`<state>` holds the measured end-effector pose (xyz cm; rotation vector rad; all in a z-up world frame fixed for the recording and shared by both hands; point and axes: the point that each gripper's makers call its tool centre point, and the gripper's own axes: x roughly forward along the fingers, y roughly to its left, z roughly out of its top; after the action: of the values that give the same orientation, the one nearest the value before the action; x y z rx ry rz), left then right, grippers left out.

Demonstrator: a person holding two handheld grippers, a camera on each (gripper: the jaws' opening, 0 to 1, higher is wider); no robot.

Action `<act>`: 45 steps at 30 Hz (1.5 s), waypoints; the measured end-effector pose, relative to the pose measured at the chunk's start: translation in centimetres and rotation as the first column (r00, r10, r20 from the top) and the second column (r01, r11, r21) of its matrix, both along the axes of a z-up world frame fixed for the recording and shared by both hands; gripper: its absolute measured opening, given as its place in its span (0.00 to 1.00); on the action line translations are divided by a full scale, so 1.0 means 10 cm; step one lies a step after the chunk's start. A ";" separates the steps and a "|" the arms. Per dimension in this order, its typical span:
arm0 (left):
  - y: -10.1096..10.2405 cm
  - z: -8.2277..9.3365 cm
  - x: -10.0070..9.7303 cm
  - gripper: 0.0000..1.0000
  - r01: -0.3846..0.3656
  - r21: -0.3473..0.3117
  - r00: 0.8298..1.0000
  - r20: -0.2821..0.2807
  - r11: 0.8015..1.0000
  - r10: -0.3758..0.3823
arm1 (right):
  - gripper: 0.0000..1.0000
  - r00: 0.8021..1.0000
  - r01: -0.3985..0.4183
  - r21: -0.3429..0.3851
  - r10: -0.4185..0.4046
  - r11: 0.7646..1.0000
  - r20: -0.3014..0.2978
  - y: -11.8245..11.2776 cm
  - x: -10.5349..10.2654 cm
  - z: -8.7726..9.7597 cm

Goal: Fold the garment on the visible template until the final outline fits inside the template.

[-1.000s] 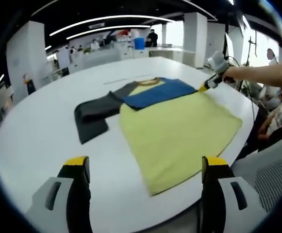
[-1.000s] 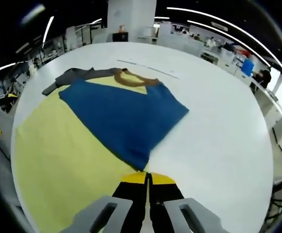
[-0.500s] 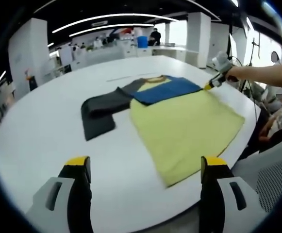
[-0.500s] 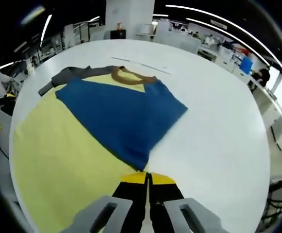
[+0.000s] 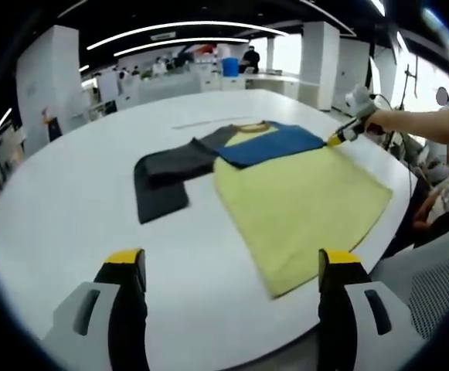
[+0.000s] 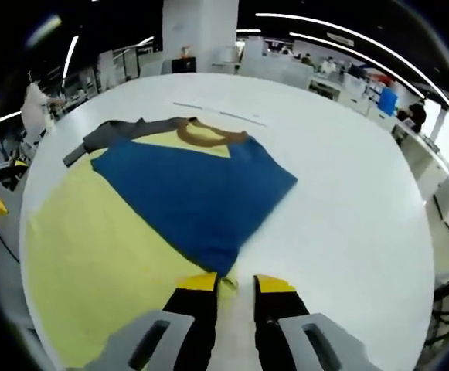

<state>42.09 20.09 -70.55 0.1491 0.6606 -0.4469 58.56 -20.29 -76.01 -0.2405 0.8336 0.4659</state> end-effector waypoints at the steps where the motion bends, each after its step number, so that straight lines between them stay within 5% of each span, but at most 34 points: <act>1: 0.00 0.01 0.01 0.89 0.001 0.003 1.000 0.002 1.000 -0.001 | 0.37 1.000 -0.017 0.007 0.017 1.000 0.017 0.05 0.01 0.03; 8: 0.04 0.04 0.04 0.89 0.000 0.007 1.000 0.010 1.000 0.000 | 0.61 0.996 -0.070 0.095 0.063 0.993 0.069 0.34 -0.01 0.24; 17: 0.13 0.08 0.12 0.89 -0.021 0.005 1.000 0.019 1.000 0.021 | 0.87 0.976 -0.176 0.238 0.138 0.955 0.169 0.74 -0.20 0.68; 33: 0.32 0.17 0.47 0.83 -0.083 -0.036 0.995 0.050 0.996 0.085 | 0.99 0.956 -0.253 0.277 0.196 0.927 0.219 0.88 -0.70 1.04; 38: 0.52 0.20 0.65 0.75 -0.199 -0.033 0.976 0.086 0.979 0.202 | 0.99 0.955 -0.245 0.331 0.169 0.911 0.244 0.93 -0.80 1.16; 45: 0.64 0.10 0.79 0.69 -0.262 -0.053 0.960 0.084 0.964 0.266 | 0.99 0.952 -0.254 0.333 0.174 0.908 0.252 1.01 -0.93 1.18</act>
<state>50.01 26.52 -69.60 0.0403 0.5723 -0.1950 49.25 -10.21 -64.21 -0.0381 0.4949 0.7778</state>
